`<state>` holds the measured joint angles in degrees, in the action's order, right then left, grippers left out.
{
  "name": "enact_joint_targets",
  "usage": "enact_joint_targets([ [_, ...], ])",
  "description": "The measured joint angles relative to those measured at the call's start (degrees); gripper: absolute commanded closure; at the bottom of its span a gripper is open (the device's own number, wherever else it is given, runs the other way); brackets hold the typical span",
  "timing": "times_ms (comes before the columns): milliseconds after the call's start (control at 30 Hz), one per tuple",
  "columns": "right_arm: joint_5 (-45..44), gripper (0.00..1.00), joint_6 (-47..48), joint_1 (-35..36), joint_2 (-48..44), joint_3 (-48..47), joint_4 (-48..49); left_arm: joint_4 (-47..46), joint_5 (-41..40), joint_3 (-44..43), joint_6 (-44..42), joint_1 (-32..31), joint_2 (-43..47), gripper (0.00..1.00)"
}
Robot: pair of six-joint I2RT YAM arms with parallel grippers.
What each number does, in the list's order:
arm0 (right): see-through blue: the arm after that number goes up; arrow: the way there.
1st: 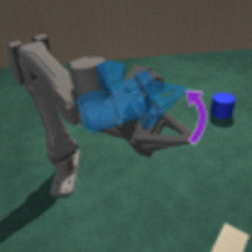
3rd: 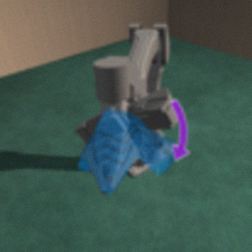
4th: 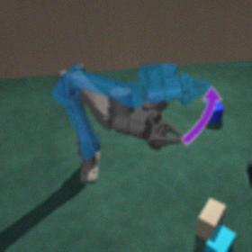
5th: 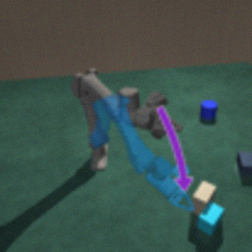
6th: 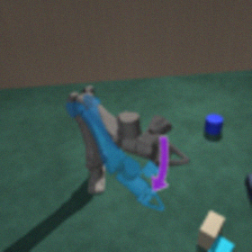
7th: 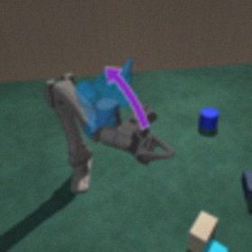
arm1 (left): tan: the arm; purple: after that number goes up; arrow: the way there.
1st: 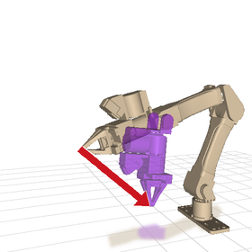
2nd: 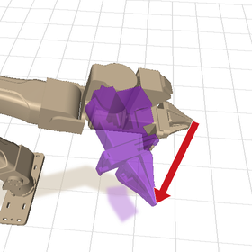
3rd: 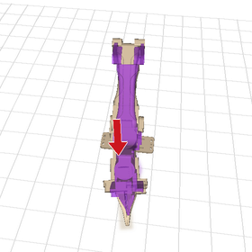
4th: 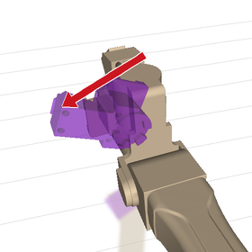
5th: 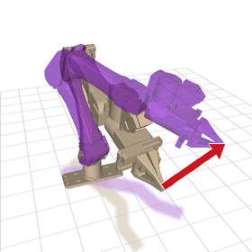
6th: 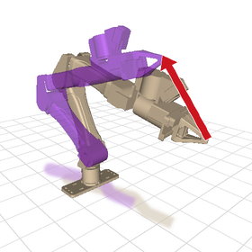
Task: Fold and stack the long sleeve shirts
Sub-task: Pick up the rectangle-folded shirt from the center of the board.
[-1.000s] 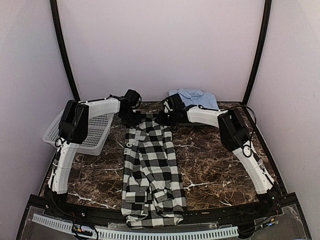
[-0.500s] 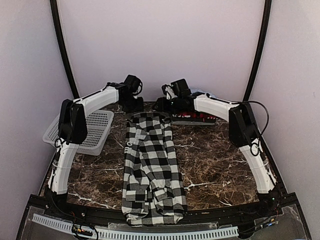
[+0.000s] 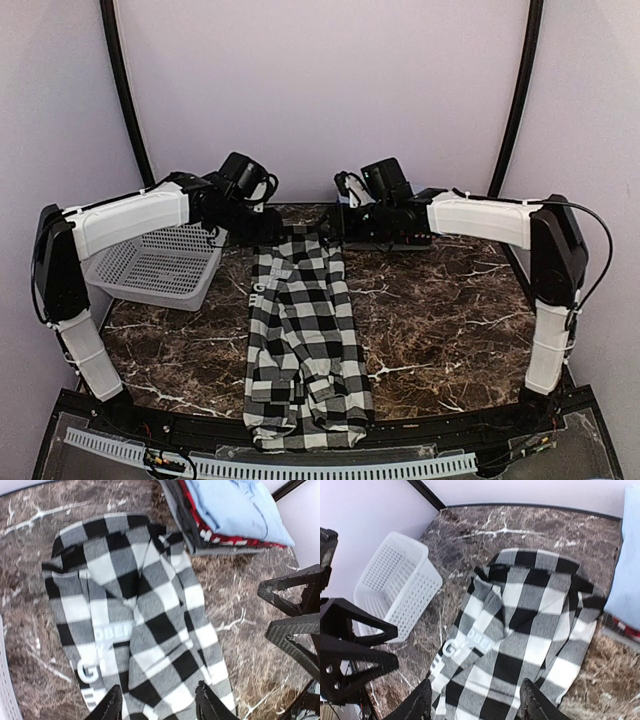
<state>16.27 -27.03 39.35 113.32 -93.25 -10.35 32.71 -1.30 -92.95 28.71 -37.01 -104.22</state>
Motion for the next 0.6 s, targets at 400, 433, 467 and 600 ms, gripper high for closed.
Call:
enact_joint_targets([
  [400, 0.61, 0.52, -3.21, 11.61, -19.23, 29.81, 1.20, -8.94, 13.53, 35.23, 7.65, -2.75, 18.84, 0.65],
  [433, 0.55, 0.52, -3.69, 12.68, -20.92, 32.20, 1.11, -9.11, 14.19, 37.73, 8.33, -3.37, 20.70, 0.65],
  [467, 0.55, 0.51, -4.20, 13.55, -22.53, 34.56, 1.07, -9.07, 14.67, 40.04, 9.14, -3.98, 22.64, 0.65],
  [600, 1.55, 0.46, -7.10, 15.93, -28.92, 44.26, 1.18, -9.51, 16.98, 47.50, 12.28, -6.45, 28.28, 0.67],
])
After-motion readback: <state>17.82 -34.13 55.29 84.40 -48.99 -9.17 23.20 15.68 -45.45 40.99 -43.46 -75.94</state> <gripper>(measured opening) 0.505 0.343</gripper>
